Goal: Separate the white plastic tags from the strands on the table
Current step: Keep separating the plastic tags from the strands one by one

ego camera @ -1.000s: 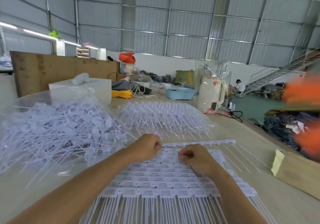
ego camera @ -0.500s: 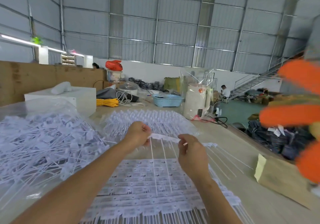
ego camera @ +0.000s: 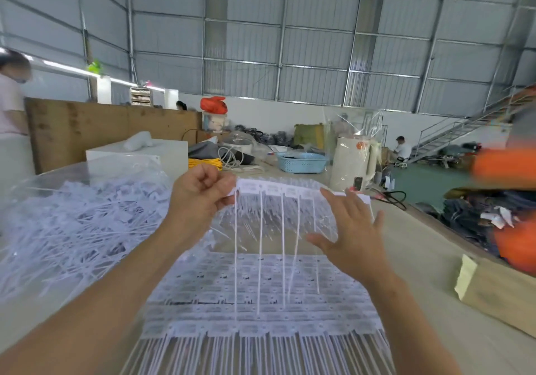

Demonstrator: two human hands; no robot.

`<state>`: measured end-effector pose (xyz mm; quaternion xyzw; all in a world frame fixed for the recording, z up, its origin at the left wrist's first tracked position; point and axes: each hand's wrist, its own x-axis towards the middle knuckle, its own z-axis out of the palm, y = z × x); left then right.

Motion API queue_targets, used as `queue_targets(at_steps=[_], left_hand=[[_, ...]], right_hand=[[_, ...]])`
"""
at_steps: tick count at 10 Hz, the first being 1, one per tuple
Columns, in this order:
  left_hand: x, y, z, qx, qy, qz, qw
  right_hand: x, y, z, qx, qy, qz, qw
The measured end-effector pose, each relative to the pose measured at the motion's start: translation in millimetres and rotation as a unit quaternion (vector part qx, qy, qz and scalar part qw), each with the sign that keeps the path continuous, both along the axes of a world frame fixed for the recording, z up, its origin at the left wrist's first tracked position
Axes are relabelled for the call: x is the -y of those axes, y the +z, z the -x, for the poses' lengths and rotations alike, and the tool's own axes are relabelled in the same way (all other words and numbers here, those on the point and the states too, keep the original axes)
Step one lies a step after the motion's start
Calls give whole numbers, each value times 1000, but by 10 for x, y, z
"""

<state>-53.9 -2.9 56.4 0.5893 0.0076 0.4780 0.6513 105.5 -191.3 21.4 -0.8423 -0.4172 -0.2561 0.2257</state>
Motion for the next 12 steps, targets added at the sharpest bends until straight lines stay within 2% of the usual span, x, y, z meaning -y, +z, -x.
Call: queue_targets(at_steps=[1, 2, 3, 4, 5, 6, 7, 8, 9, 10, 11, 12], left_hand=[[31, 38, 121, 31, -77, -19, 996], [81, 119, 221, 86, -137, 21, 987], [-20, 125, 254, 113, -126, 98, 981], [-193, -6, 206, -47, -63, 128, 989], [-354, -245, 193, -309, -77, 40, 947], [-479, -470, 208, -474, -162, -64, 863], [-523, -566, 214, -538, -228, -116, 803], [-546, -596, 168, -554, -211, -120, 796], [-506, -671, 89, -534, -160, -119, 821], [-381, -791, -35, -460, -76, -112, 878], [-267, -867, -143, -407, -5, -140, 903], [-229, -827, -186, -363, 25, -106, 925]], right_hand=[[-9, 0, 63, -2, -23, -32, 999], [24, 120, 196, 25, -27, -111, 993], [223, 460, 408, 75, -42, -184, 979], [497, 757, 705, 152, -78, -112, 979], [646, 769, 1076, 93, -105, 147, 979], [699, 494, 1184, -117, -49, 316, 940], [669, 37, 1105, -212, -47, 401, 890], [631, -396, 1109, -171, -37, 339, 924], [604, -554, 963, -170, -37, 417, 892], [645, -408, 822, -194, -50, 438, 876], [657, -364, 722, -188, -37, 431, 882], [649, -167, 609, -219, 20, 406, 887]])
